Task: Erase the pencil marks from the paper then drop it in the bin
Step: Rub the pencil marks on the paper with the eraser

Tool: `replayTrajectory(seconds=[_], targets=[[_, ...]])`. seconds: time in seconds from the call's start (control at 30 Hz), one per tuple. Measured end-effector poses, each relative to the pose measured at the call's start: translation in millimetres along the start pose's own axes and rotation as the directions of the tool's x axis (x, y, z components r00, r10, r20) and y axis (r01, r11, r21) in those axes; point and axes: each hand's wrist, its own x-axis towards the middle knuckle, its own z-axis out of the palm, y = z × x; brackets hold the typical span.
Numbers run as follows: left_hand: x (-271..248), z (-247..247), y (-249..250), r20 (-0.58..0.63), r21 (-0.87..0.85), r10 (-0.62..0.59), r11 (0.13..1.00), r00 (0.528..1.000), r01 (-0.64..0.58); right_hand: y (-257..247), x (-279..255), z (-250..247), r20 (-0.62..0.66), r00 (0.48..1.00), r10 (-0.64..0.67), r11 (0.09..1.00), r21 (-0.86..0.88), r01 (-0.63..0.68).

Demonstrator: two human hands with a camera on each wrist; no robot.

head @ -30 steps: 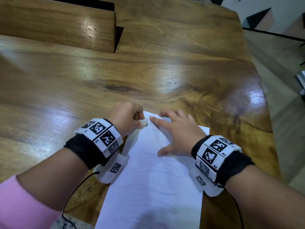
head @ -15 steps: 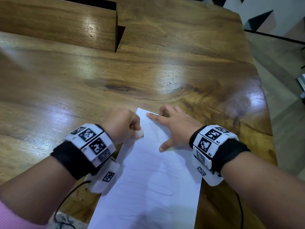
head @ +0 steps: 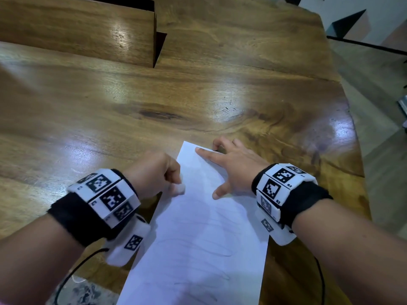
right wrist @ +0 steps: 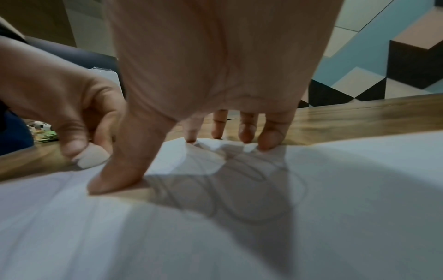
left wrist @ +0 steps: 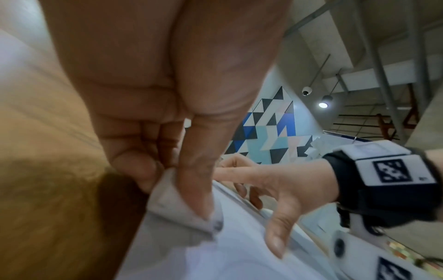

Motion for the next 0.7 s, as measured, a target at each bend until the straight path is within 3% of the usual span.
replayTrajectory(seconds=[0.13,0.2,0.37,0.43,0.57,0.63,0.7], targets=[[28.1,-11.5,9.7,-0.23,-0.034,0.004,0.999,0.973,-0.013,0.5,0.8,0.3,0.0,1.0,0.005,1.0,0.006,-0.005],[34.2,-11.2,12.3,-0.266,0.0,0.018,1.0,0.964,-0.019,0.7,1.4,-0.1,0.003,1.0,0.006,1.0,0.006,-0.006],[6.3,-4.6,-4.3,0.009,0.054,0.019,0.998,1.0,-0.019,-0.1,0.4,-0.5,0.015,1.0,0.003,1.0,0.007,-0.004],[13.3,-8.8,0.1,-0.019,0.034,0.023,0.999,1.0,-0.023,-0.4,0.8,-1.0,0.017,1.0,0.005,1.0,0.009,-0.005],[31.5,-9.3,10.2,-0.199,0.027,0.063,0.998,0.978,-0.059,0.0,1.2,-1.0,0.014,1.0,0.012,1.0,0.015,-0.012],[19.8,-3.7,3.3,-0.119,0.053,0.071,0.996,0.99,-0.066,0.1,1.4,-0.6,0.018,1.0,0.005,1.0,0.003,-0.005],[4.9,-0.1,-1.3,0.044,0.063,0.049,0.997,0.998,-0.051,0.7,0.9,0.1,0.011,1.0,-0.001,1.0,-0.005,0.001]])
